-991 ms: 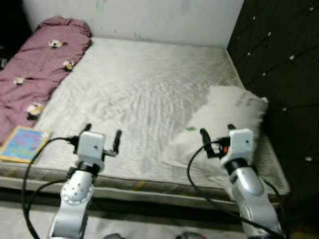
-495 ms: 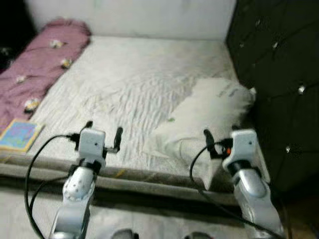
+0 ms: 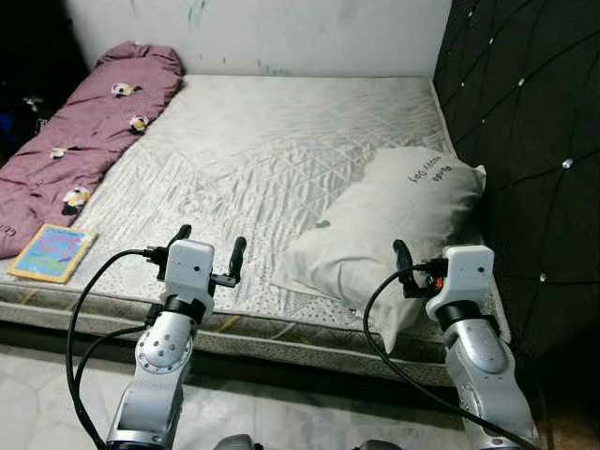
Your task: Clean up the room
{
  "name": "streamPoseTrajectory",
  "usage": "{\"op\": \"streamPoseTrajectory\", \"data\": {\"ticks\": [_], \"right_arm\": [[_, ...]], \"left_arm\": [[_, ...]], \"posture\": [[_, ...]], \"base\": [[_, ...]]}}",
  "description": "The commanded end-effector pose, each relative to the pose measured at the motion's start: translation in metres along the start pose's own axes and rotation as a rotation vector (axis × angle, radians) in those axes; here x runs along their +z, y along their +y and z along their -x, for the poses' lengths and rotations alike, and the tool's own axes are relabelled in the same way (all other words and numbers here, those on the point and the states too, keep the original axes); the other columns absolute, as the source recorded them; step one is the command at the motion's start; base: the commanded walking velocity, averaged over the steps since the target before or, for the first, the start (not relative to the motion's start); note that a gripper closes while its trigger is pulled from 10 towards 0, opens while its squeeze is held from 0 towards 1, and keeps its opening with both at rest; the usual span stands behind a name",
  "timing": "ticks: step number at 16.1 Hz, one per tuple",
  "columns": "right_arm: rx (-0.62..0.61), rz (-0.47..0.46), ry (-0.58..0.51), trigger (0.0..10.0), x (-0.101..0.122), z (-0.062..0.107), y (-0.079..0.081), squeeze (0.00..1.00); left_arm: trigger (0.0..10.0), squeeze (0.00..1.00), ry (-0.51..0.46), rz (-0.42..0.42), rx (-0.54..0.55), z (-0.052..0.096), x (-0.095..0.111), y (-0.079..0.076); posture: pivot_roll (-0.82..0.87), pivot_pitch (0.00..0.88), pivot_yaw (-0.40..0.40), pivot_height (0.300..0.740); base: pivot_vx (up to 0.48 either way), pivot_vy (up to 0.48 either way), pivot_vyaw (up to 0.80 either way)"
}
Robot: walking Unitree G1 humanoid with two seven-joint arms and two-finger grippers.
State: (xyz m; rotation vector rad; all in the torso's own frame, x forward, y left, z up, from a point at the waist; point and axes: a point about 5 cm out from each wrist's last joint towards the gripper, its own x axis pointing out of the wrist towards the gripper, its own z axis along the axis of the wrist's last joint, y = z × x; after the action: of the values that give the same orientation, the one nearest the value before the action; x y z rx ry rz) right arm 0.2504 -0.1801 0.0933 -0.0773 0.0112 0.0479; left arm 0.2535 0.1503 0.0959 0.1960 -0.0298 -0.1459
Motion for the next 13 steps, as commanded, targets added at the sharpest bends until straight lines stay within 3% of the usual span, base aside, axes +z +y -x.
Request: {"op": "streamPoseTrajectory", "data": {"ticks": [1, 7, 10, 13], "right_arm": [[0.047, 0.001, -0.003, 10.0, 0.001, -0.006, 0.005, 0.00], [0.175, -0.001, 0.000, 10.0, 0.005, -0.027, 0.025, 0.00], [0.188, -0.011, -0.005, 10.0, 0.006, -0.030, 0.028, 0.00], [0.171, -0.005, 0.006, 10.0, 0.004, -0.025, 0.019, 0.00]], "left_arm": [[10.0, 0.00, 0.017, -0.006, 0.029, 0.003, -0.003, 0.004], [10.0, 0.00, 0.038, -0.009, 0.175, 0.025, -0.006, 0.018], [10.0, 0.00, 0.012, -0.014, 0.189, 0.026, 0.002, 0.020], [10.0, 0.00, 0.015, 0.024, 0.127, 0.026, 0.001, 0.014]], "posture": [[0.01, 0.000, 0.018, 0.740], [0.11, 0.000, -0.094, 0.740], [0.13, 0.007, -0.103, 0.740], [0.09, 0.014, -0.084, 0.740]], "base": [[0.000, 0.000, 0.00], [0.000, 0.000, 0.00], [0.000, 0.000, 0.00], [0.000, 0.000, -0.15]]}}
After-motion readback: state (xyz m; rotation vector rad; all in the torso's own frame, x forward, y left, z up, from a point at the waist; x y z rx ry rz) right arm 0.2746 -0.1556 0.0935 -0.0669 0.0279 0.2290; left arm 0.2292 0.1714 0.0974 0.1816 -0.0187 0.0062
